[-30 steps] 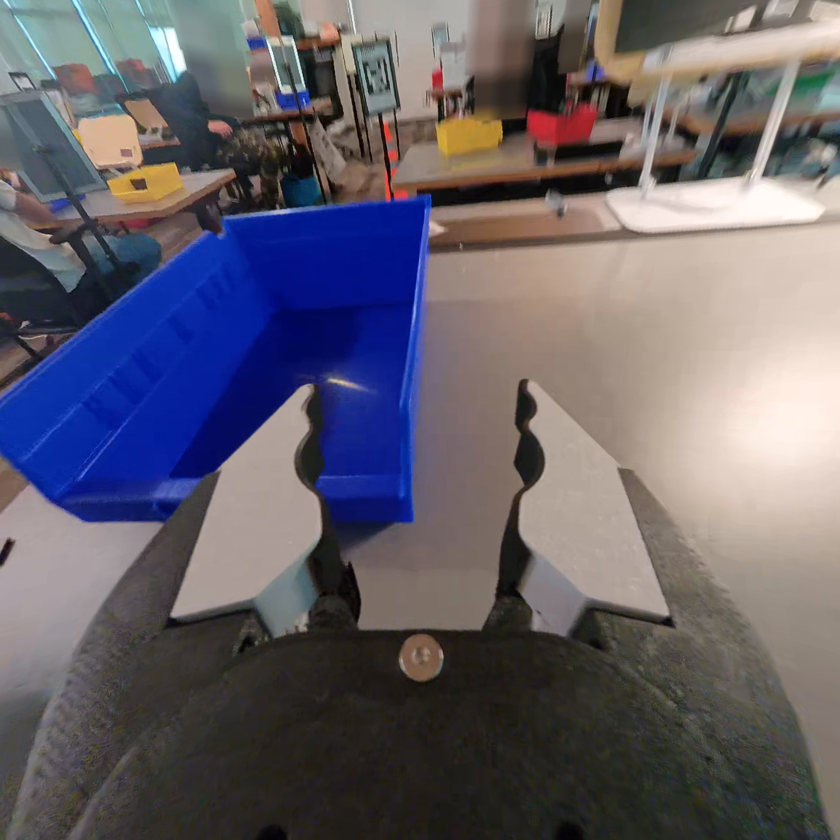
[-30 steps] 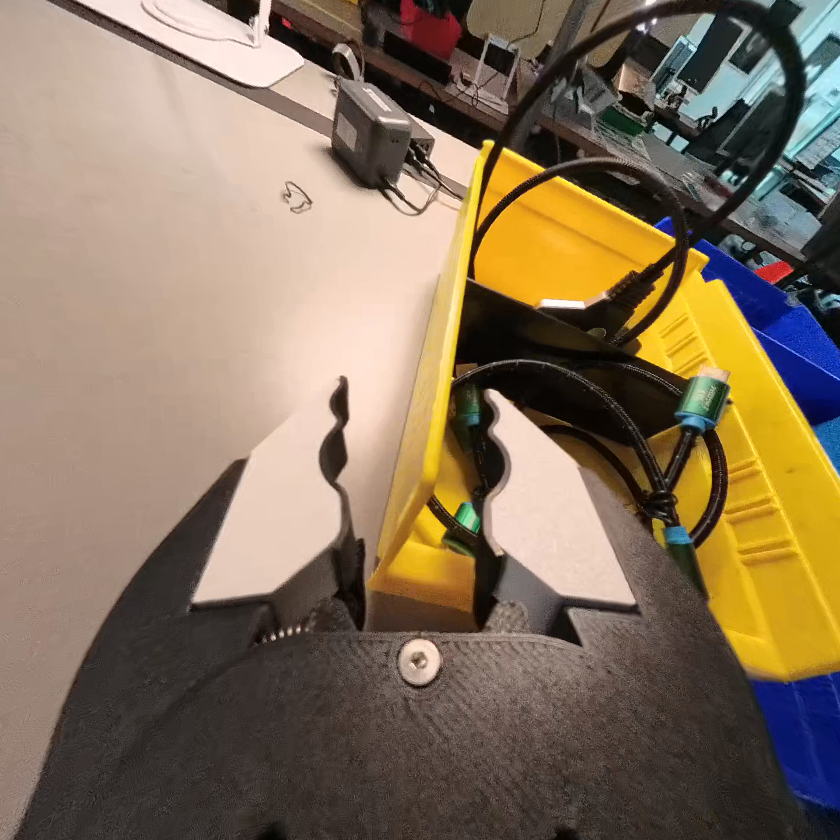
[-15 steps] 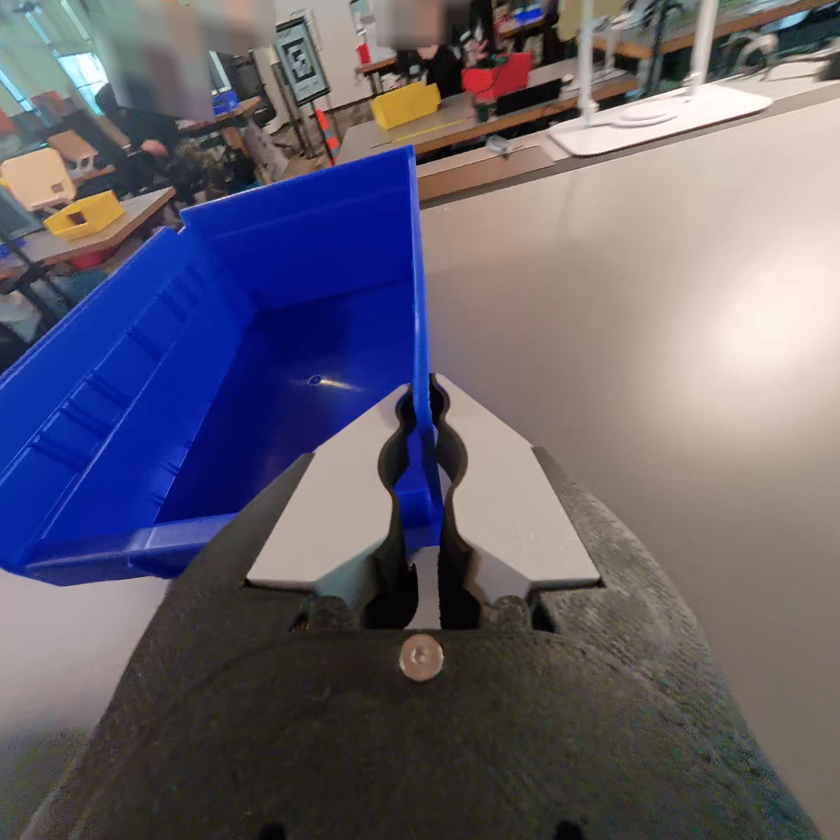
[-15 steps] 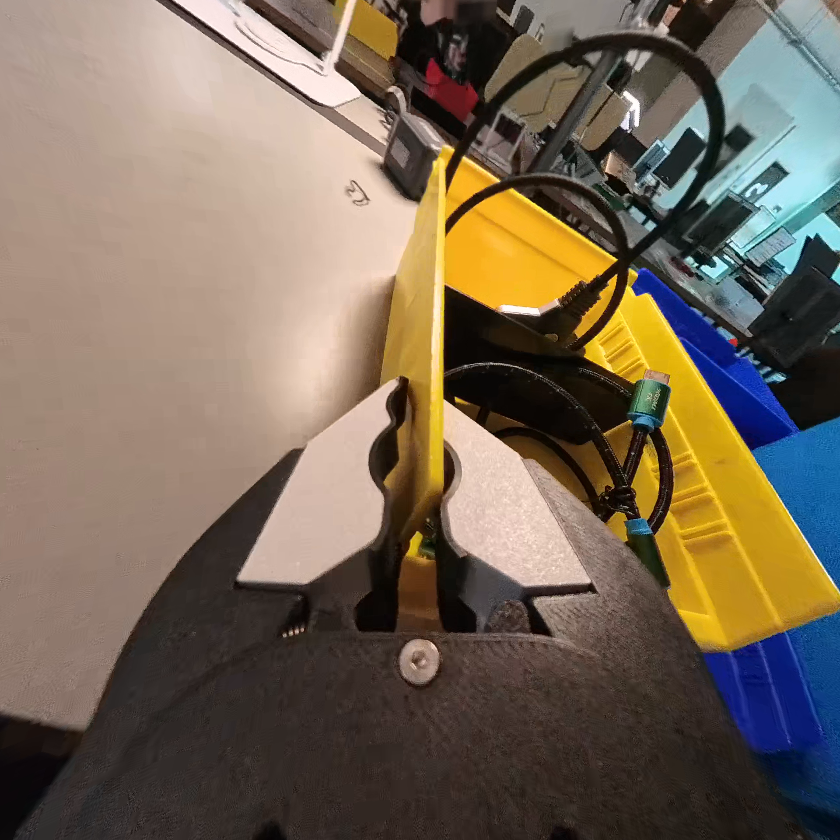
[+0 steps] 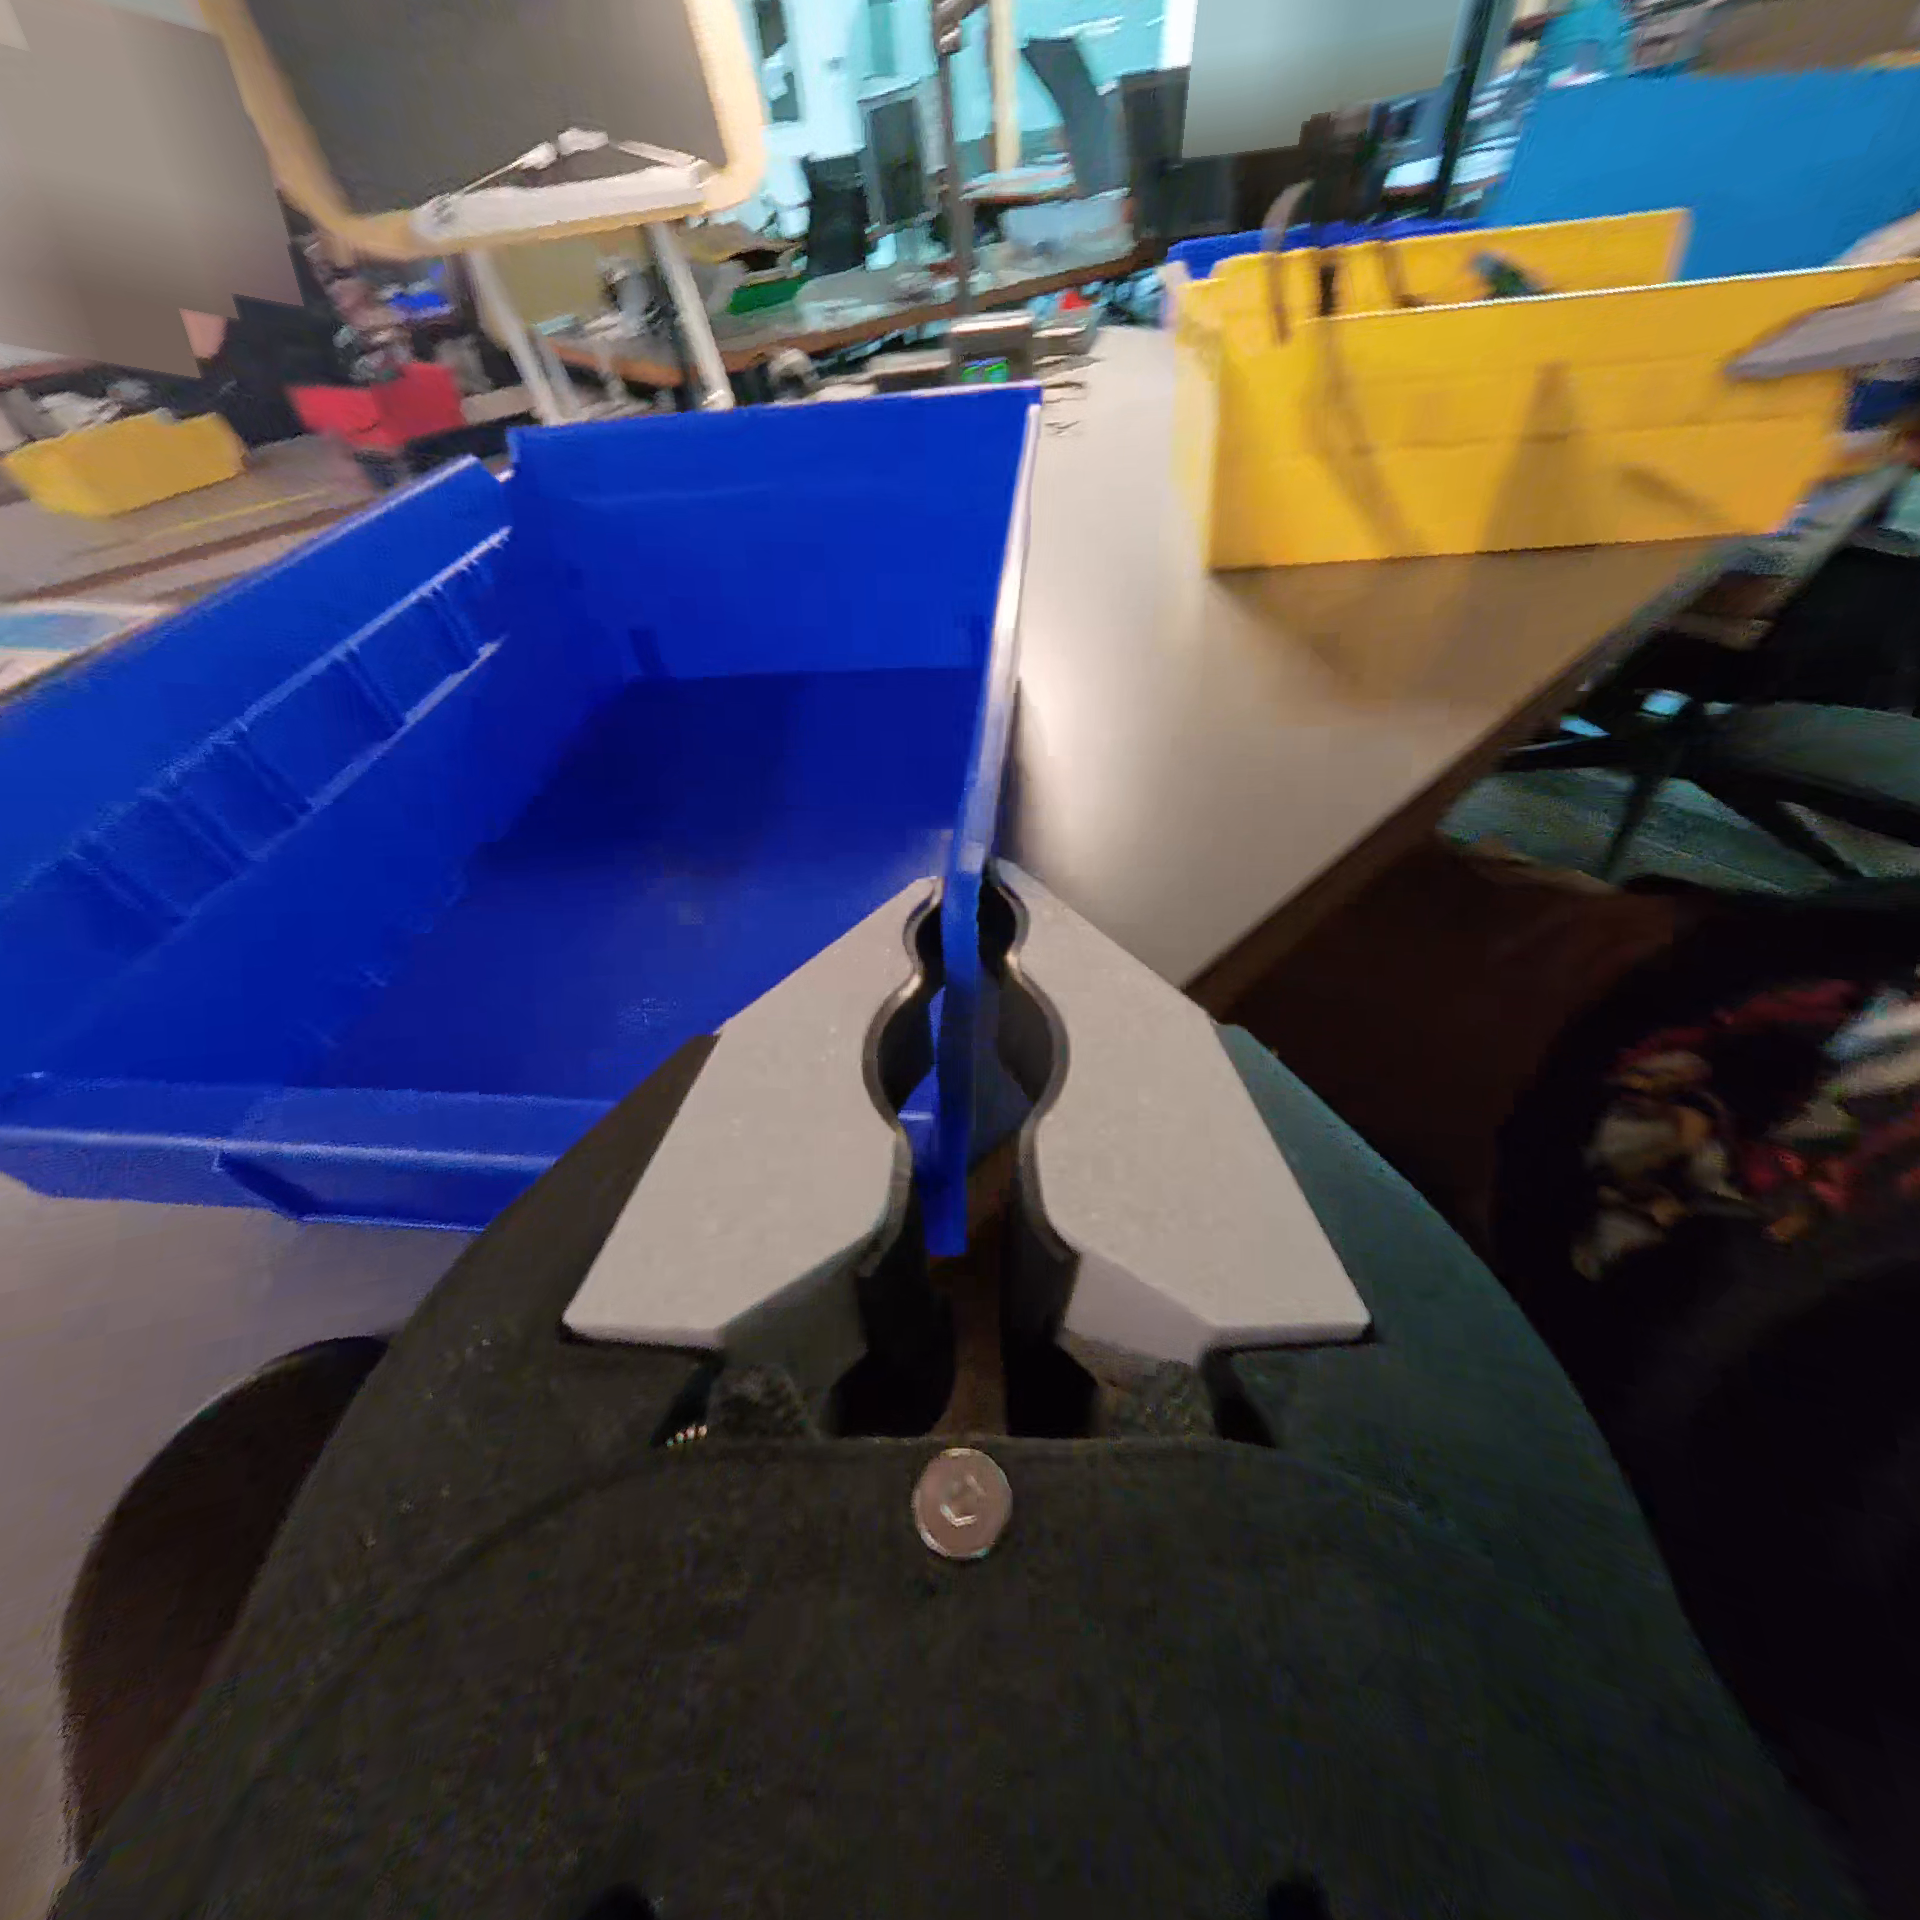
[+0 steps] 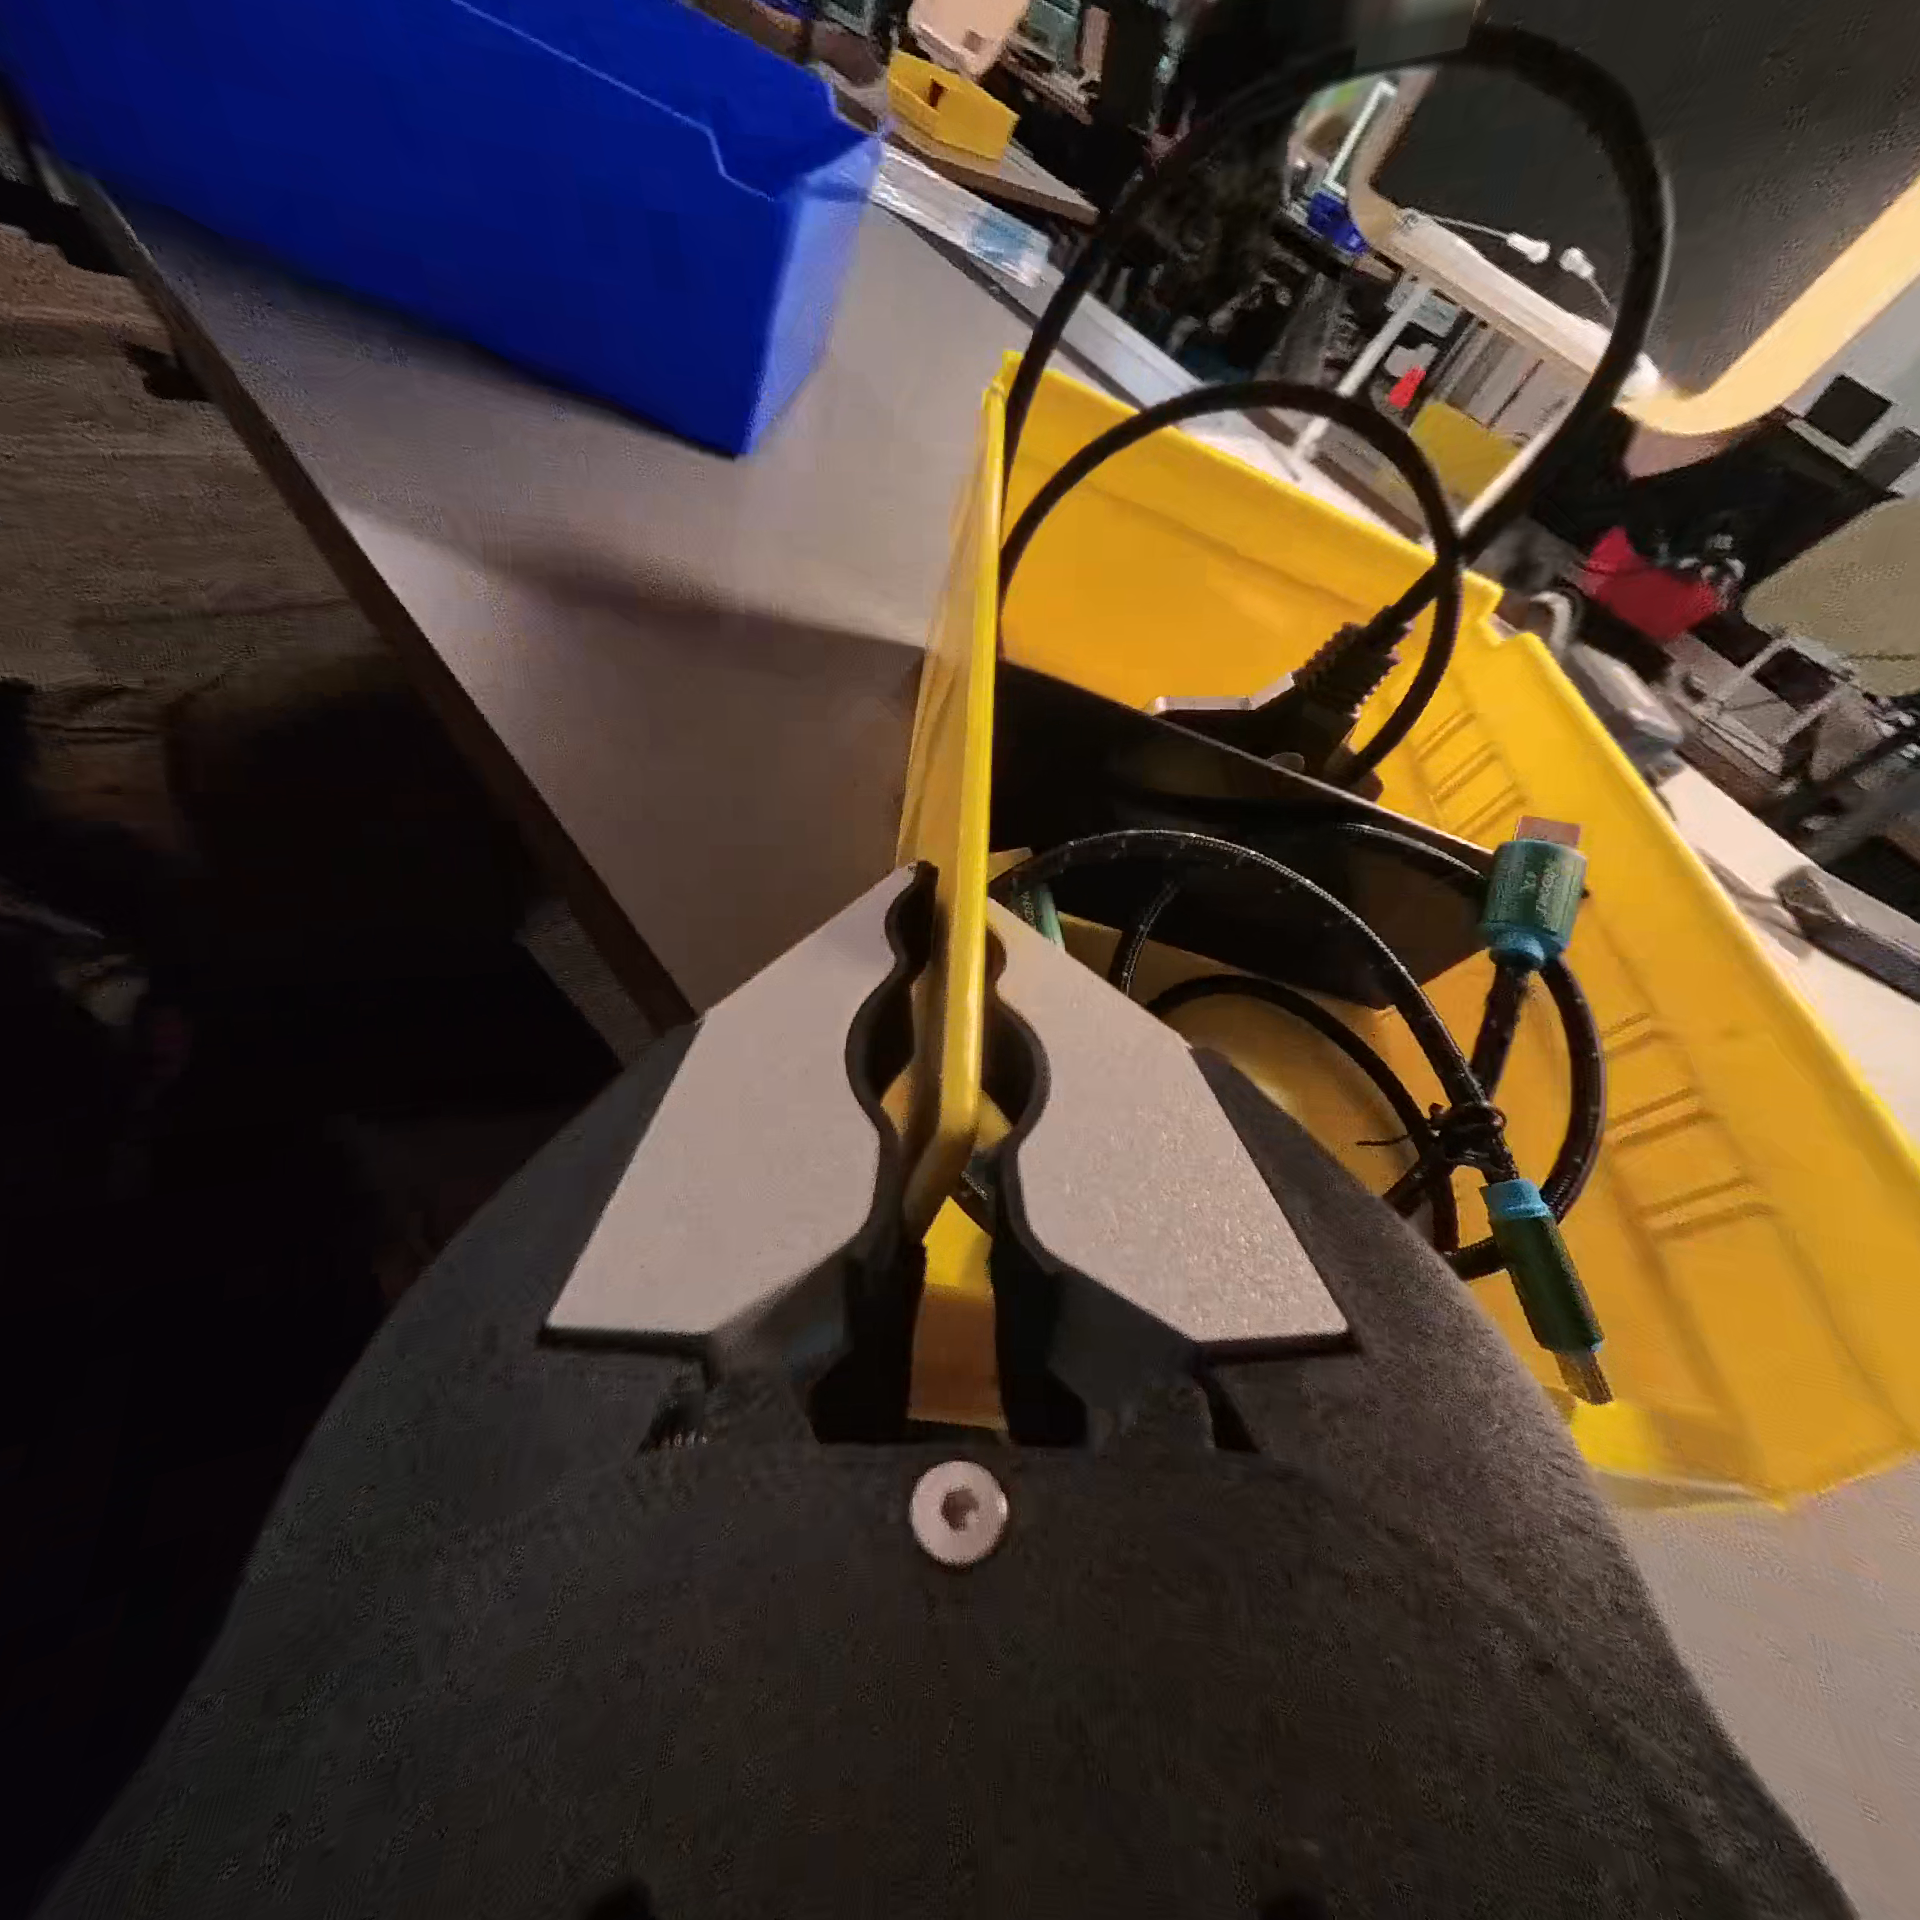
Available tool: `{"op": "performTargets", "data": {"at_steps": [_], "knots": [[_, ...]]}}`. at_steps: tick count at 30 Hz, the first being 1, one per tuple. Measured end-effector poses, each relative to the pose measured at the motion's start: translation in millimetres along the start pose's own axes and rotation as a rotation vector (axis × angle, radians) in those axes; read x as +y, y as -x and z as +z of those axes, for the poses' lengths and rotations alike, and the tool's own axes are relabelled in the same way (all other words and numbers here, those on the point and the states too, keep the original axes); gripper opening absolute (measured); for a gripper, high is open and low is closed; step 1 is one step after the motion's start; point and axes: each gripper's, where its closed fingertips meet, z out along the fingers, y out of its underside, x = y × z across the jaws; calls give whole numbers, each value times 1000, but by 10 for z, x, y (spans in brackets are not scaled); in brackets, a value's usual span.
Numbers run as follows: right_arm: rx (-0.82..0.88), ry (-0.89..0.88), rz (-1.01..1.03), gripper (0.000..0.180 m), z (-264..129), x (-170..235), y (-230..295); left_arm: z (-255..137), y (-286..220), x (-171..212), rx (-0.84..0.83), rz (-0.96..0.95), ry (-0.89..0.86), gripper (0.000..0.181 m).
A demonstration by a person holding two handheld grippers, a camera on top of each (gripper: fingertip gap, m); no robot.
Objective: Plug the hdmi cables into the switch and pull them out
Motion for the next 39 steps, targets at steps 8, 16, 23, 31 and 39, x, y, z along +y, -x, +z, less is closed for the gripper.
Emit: {"op": "performTargets", "data": {"at_steps": [8, 16, 23, 31, 39], "knots": [[-130, -39, -28, 5, 553, -114, -181, -338, -513, 1, 311, 106, -115, 4], [-299, -84, -37, 4, 1057, -218, -366, -474, -924, -21, 624, 109, -153, 3], [-417, -123, -70, 6, 1625, -463, -238, -104, -1186, -125, 812, 113, -119, 3], [27, -178, 197, 40, 1110, -428, -1155, 111, -1082, -392, 661, 55, -196, 34], [-113, -88, 435, 80, 488, -624, -6, 944, 219, -1152, 169, -453, -178, 45]]}}
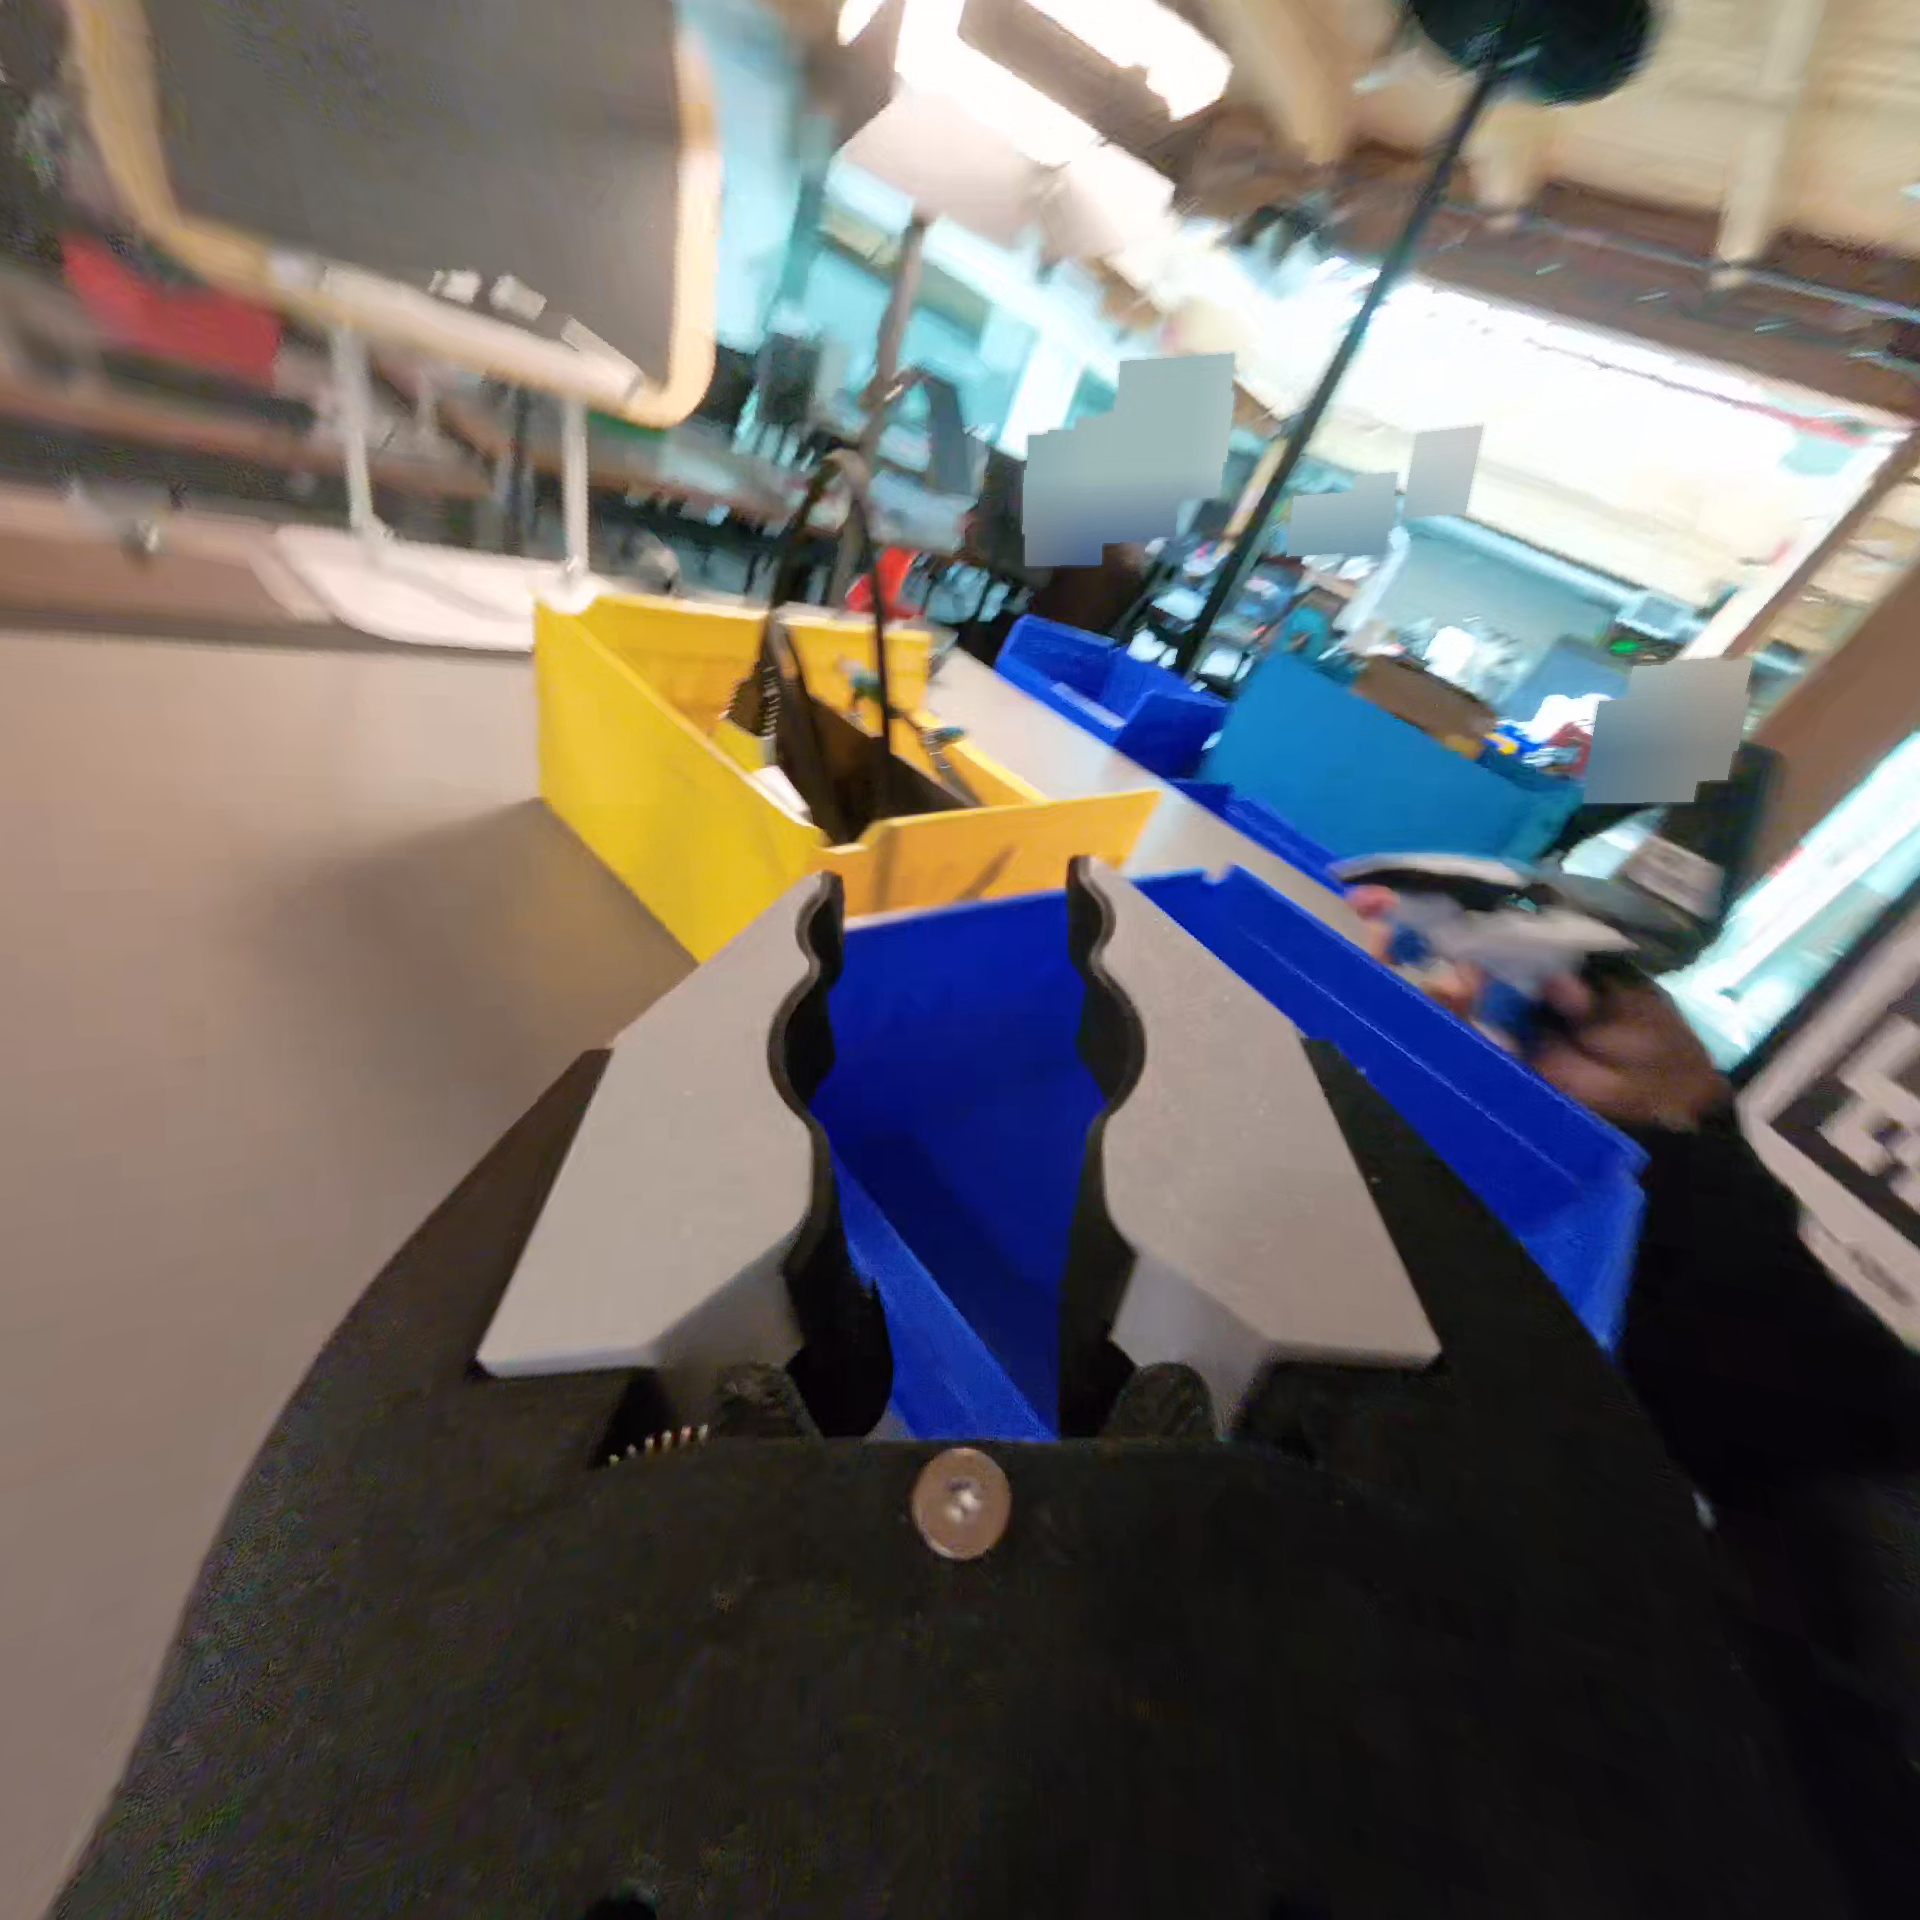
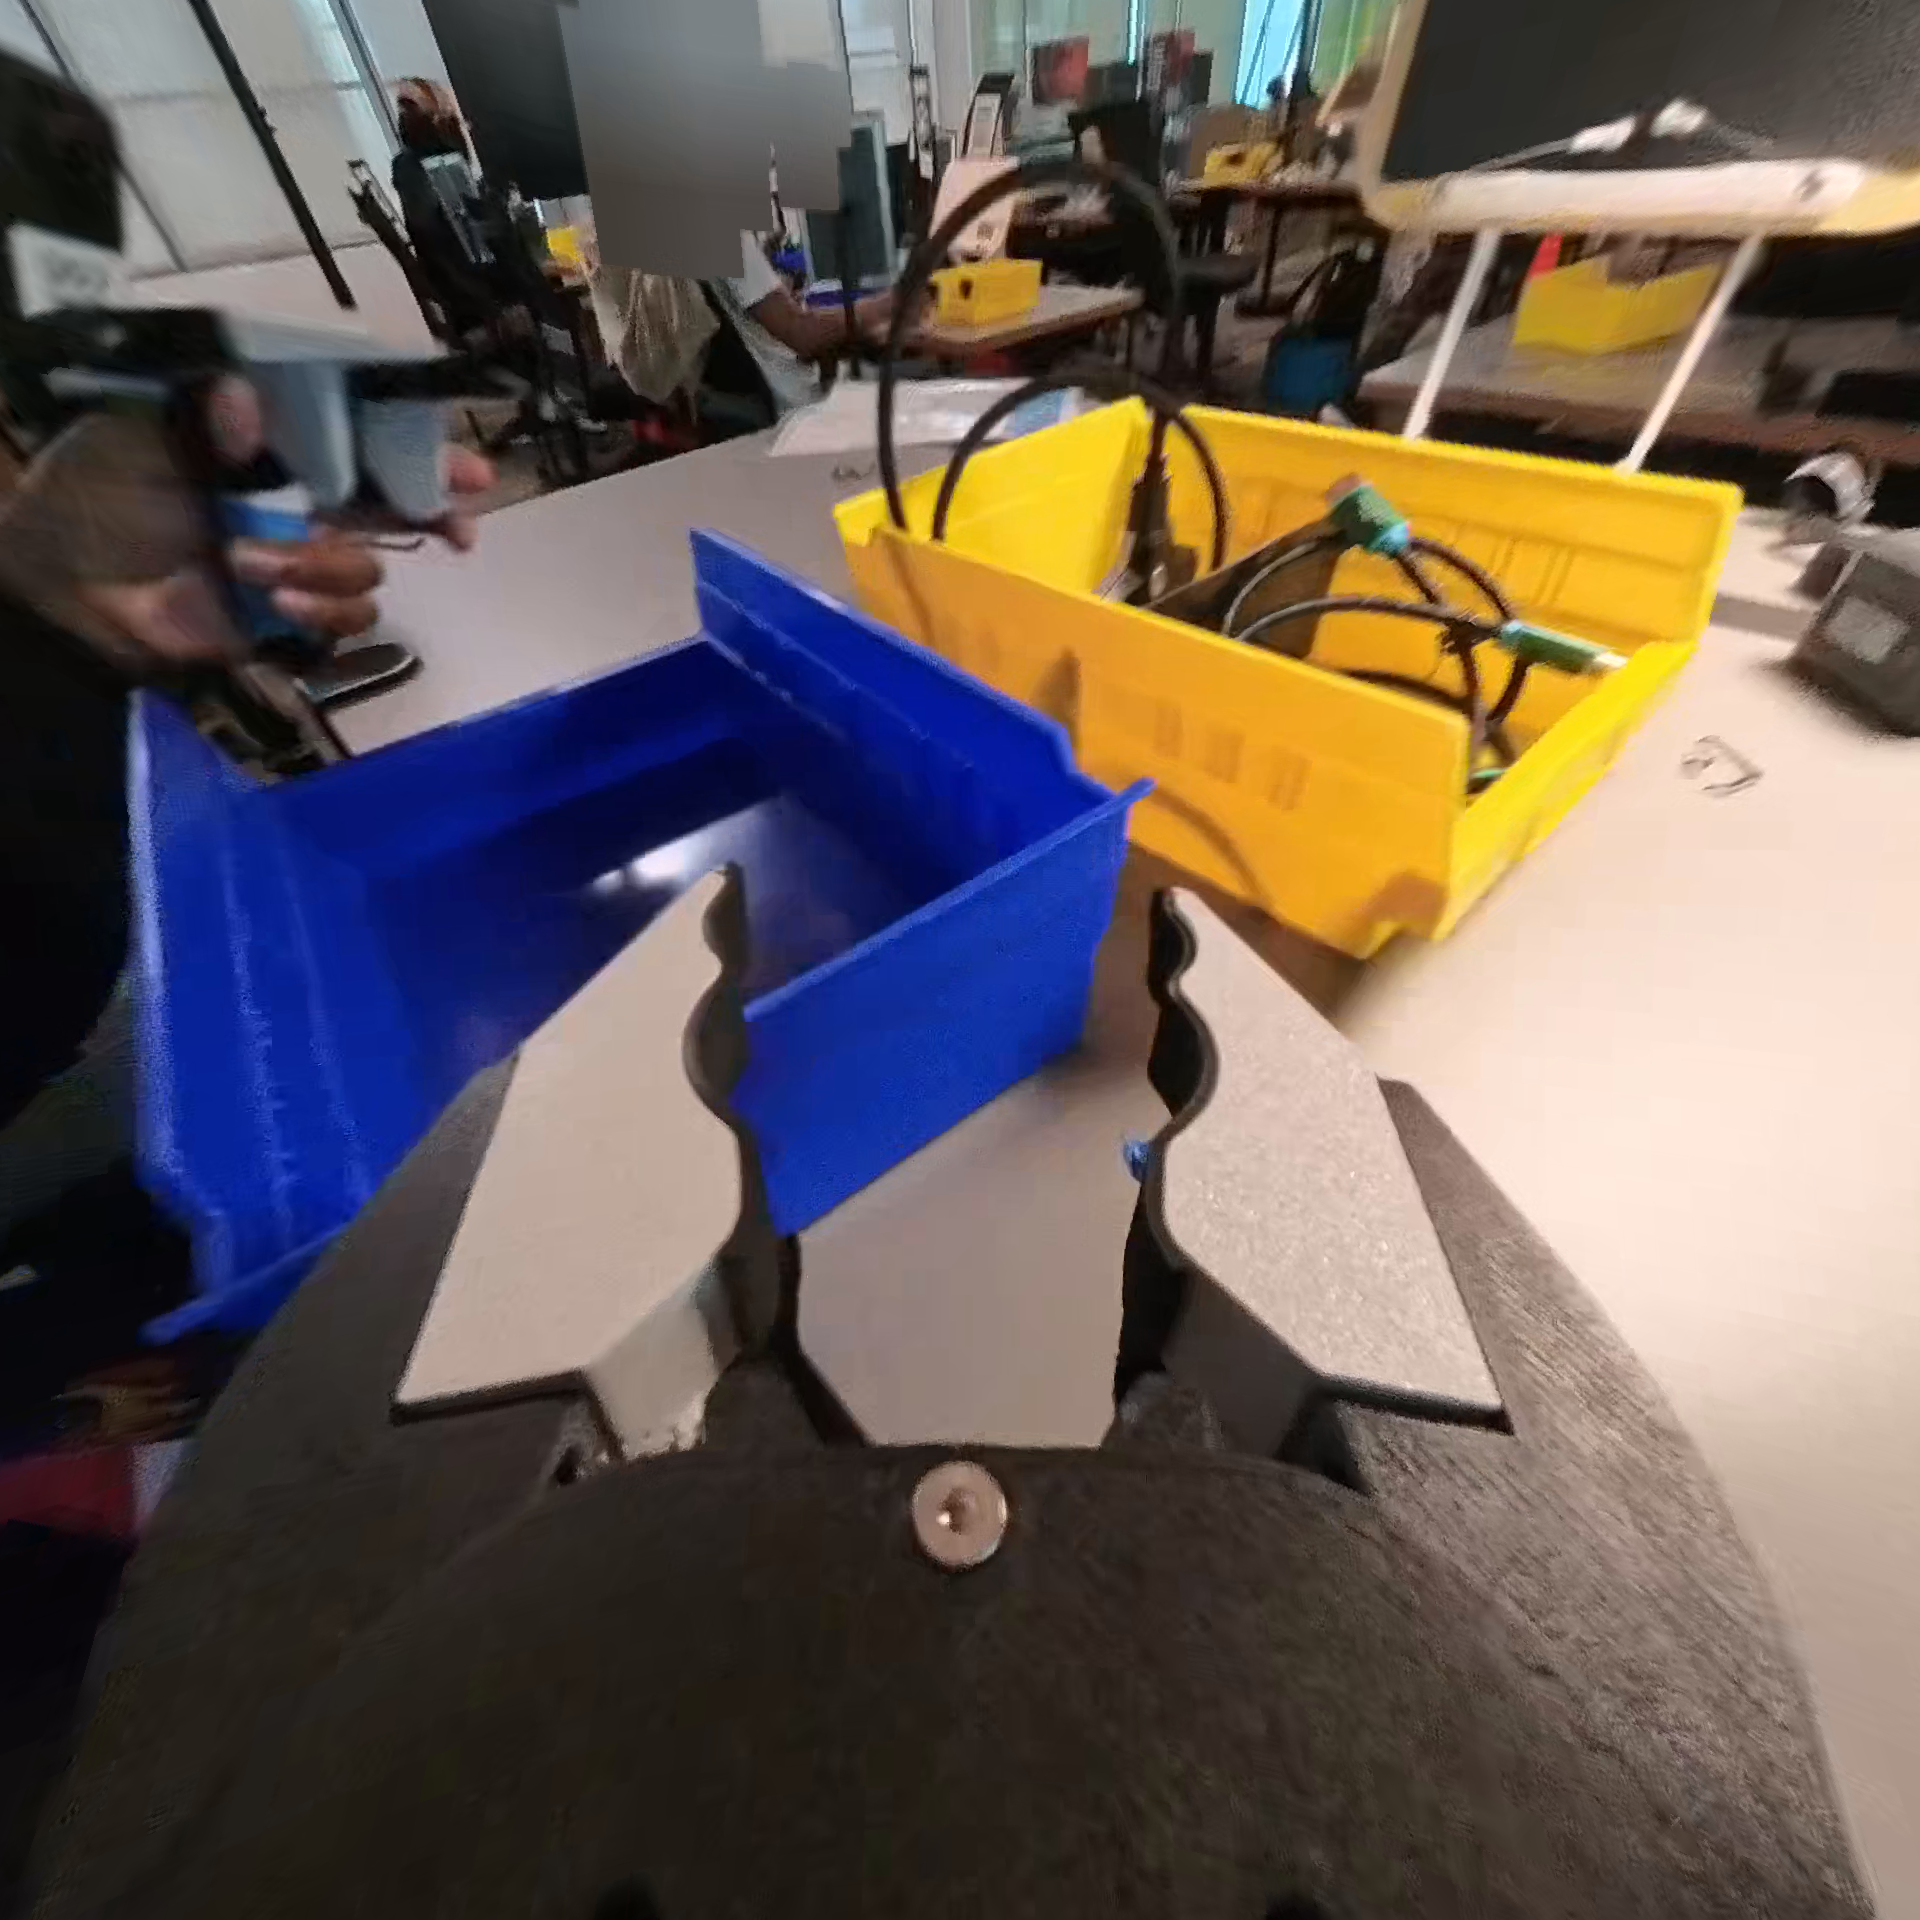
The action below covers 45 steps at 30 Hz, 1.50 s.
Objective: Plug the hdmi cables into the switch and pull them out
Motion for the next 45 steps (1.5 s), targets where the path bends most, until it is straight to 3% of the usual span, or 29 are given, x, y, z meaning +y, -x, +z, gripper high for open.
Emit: {"op": "performTargets", "data": {"at_steps": [3, 6, 10, 12, 16, 21, 26, 29, 30, 32, 35, 37, 41, 42, 43, 45], "knots": [[2, 84, 20, 84, 72, 165, 259, 733, 367, 108, -83, -53, 208, 56], [64, 158, -20, 81, 80, 264, 129, 1267, 735, 415, -157, -111, 456, 62], [2, 223, -65, 61, 85, 278, 85, 1591, 793, 625, -112, -149, 600, 42], [9, 261, -124, 47, 68, 275, -6, 1610, 844, 580, -112, -127, 587, 26], [94, 364, -290, 22, -35, 274, -356, 1436, 1164, 436, -224, -45, 573, 18], [109, 487, -483, 23, -191, 269, -816, 805, 1818, 164, -433, 61, 549, 9], [251, 603, -618, 35, -437, 148, -1378, -261, 2459, -190, -745, 108, 559, 40], [252, 531, -601, 39, -431, -109, -1227, -829, 2397, -600, -967, 191, 496, 54], [199, 485, -571, 41, -328, -181, -1045, -848, 2246, -727, -981, 242, 468, 55], [43, 430, -514, 44, -33, -232, -550, -483, 1752, -782, -824, 317, 446, 57], [-153, 474, -469, 53, 497, -121, 203, 312, 1005, -311, -490, 366, 649, 63], [-217, 567, -465, 57, 852, 67, 556, 719, 787, 90, -388, 420, 822, 65], [-253, 830, -550, 64, 1283, 596, 771, 1046, 1052, 802, -470, 536, 1176, 61], [-267, 869, -574, 64, 1309, 688, 779, 1000, 1177, 926, -515, 559, 1257, 50], [-281, 873, -588, 61, 1318, 711, 788, 908, 1276, 952, -573, 605, 1326, 37], [-316, 869, -641, 59, 1226, 726, 759, 794, 1273, 936, -582, 679, 1320, 31]]}}
